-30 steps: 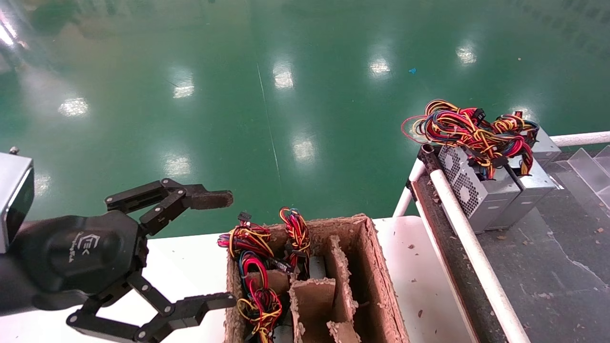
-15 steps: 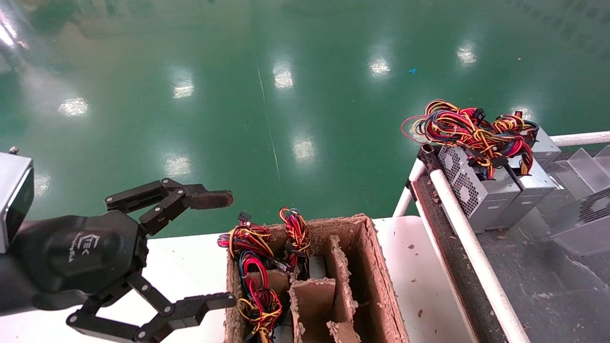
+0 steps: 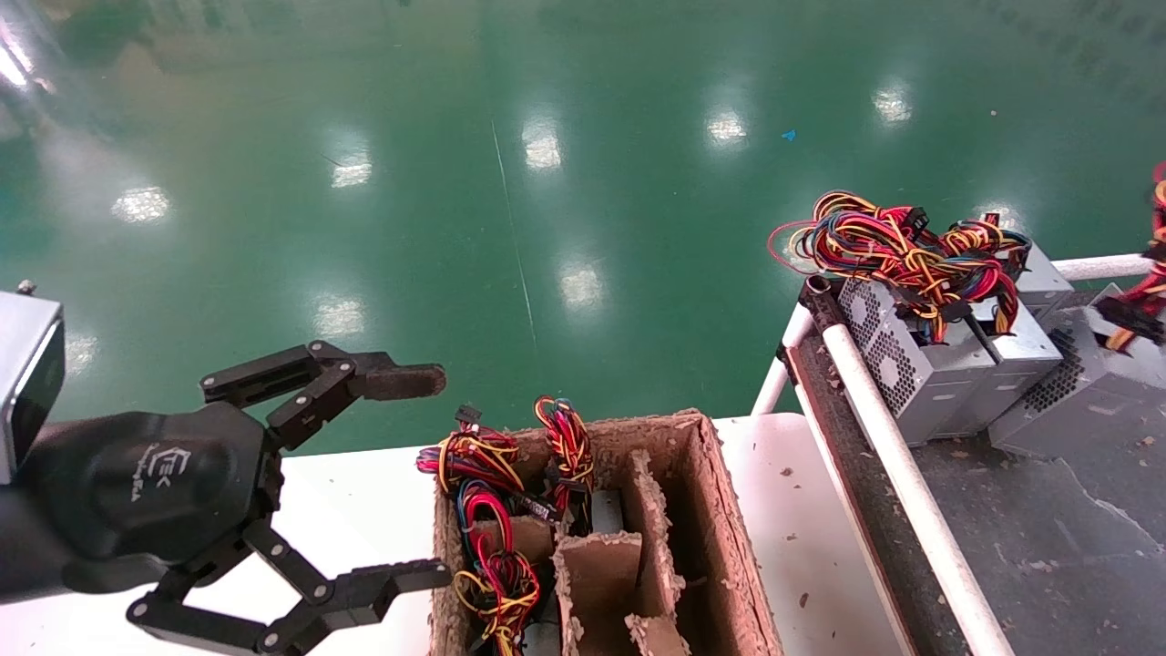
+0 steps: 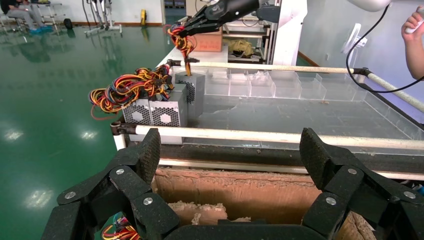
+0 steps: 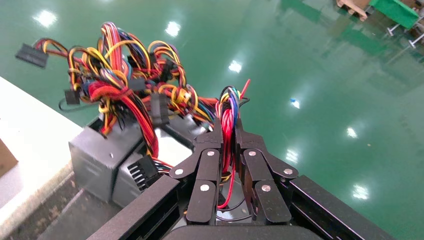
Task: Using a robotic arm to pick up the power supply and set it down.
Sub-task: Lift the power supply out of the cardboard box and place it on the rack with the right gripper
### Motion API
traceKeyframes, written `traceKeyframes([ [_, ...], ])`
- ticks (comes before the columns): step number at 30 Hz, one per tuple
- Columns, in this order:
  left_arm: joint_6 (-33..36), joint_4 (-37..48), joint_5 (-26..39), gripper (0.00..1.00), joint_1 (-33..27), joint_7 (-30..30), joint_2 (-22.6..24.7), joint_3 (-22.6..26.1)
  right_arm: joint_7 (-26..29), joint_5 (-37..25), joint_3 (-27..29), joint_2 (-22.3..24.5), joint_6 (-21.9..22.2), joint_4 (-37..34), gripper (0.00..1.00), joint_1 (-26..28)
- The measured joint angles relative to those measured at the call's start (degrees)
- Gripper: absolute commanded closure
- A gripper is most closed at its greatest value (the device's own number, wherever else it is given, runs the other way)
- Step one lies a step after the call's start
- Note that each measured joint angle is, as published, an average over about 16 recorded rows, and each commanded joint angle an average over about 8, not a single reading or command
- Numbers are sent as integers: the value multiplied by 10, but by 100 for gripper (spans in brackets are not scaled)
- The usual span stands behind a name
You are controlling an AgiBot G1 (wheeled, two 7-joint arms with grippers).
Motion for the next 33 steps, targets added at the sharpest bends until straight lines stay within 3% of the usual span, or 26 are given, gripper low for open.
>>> traceKeyframes([
  [9,0,0,0,0,0,0,0,0,23,-1,-6,-32,20,16,97,-1],
  [10,0,0,0,0,0,0,0,0,24,0,-6,-34,22,17,90,-2],
  [16,0,0,0,0,0,0,0,0,30,6,-3,-42,33,23,15,-12],
  [18,0,0,0,0,0,0,0,0,31,9,-2,-43,35,25,0,-17],
  [33,0,0,0,0,0,0,0,0,23,68,26,-23,19,49,0,-68],
])
